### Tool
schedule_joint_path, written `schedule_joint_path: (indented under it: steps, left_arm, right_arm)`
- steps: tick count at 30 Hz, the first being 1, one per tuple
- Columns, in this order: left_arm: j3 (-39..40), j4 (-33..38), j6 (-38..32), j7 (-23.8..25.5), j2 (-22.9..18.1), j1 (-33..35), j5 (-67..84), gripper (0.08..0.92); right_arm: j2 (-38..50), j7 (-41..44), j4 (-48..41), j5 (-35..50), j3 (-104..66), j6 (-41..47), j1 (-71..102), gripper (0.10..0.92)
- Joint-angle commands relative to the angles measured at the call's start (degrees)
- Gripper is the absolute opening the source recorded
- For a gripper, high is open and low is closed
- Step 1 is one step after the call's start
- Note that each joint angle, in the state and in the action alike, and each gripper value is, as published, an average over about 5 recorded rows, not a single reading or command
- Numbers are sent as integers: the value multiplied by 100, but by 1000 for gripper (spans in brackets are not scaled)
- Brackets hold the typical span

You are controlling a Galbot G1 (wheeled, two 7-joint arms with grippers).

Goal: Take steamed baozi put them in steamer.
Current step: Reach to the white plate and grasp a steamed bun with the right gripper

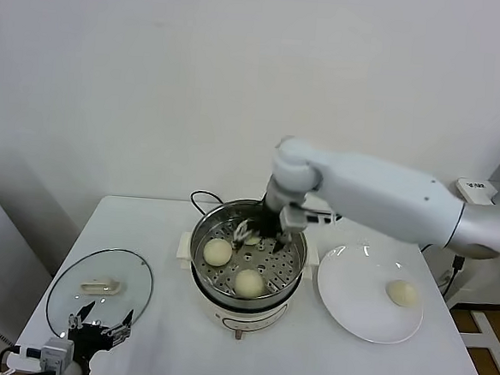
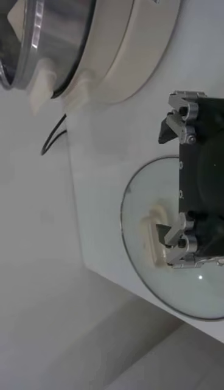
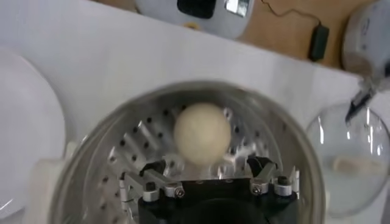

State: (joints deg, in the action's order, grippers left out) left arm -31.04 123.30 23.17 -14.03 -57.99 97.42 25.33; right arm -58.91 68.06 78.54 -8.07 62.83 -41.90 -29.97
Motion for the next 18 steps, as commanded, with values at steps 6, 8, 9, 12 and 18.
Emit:
schedule_joint_path:
  steps: [6,8,9,12,18]
  left_arm:
    - [-44,14,-21,2,60,1,78,823]
    - [-50,15,-21,1,67,-6,94,823]
    - [-51,13,-20,1,70,-11,100,823]
    - [-44,8,-17,1,73,-28,111,823]
    - [-28,-14,-14,1,57,-49,112,823]
  right_arm:
    - [1233,510,-1954,1512,164,2099,-409,823]
    - [1448,546,-2121,1627,261,2303,-373,823]
    - [1560,562,-2208,1680,294,2388,-338,823]
    - [1797,620,-2390,1775,345,2494,-203,823]
    - [2049,662,-2599,1760,403,2495,124,823]
